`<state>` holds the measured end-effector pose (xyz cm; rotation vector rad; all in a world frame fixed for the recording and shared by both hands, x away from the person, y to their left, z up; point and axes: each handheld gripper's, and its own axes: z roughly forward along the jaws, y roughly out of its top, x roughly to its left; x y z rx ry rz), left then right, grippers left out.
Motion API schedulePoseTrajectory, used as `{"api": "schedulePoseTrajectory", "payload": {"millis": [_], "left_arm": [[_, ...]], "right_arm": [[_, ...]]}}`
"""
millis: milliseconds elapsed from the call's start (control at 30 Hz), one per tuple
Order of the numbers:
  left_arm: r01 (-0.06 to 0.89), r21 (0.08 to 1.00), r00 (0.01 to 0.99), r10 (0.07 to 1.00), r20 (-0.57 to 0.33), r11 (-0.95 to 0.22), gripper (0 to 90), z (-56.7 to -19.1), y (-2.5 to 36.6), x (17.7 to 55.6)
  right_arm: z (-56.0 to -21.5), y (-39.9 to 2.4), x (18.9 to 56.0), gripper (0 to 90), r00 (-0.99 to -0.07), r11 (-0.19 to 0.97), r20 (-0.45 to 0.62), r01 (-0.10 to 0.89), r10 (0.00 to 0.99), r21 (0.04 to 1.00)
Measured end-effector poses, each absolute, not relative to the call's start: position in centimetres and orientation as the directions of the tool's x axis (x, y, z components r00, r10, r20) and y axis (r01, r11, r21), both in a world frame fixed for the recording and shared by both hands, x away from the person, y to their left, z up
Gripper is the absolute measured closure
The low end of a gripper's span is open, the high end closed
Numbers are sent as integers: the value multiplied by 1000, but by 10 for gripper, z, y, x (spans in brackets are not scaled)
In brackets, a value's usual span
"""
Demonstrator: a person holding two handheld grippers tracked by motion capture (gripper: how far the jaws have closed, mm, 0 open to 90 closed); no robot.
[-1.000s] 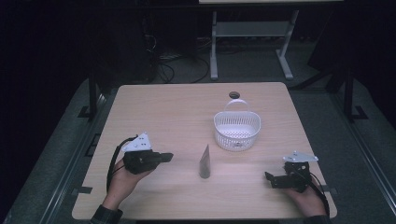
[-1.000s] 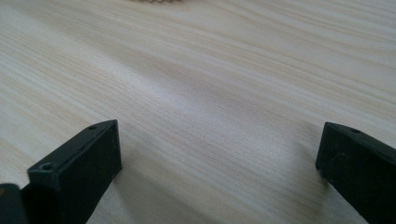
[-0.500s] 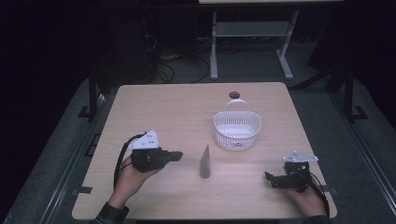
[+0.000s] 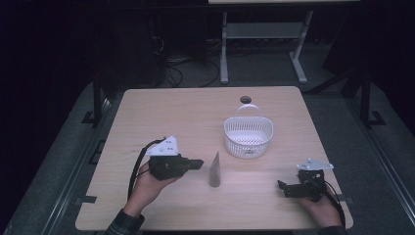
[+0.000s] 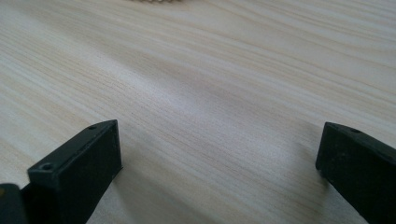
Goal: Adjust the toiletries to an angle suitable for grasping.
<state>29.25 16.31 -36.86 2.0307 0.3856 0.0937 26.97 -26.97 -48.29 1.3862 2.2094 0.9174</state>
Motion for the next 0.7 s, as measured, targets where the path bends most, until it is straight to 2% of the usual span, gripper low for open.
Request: {"api": "schedulePoseTrajectory", "payload": {"millis": [700], "left_arm": [[217, 866, 961, 256, -108, -451, 896, -372, 142, 290]], "right_arm": [[-483, -270, 270, 0, -445, 303, 27, 651, 895, 696]]}}
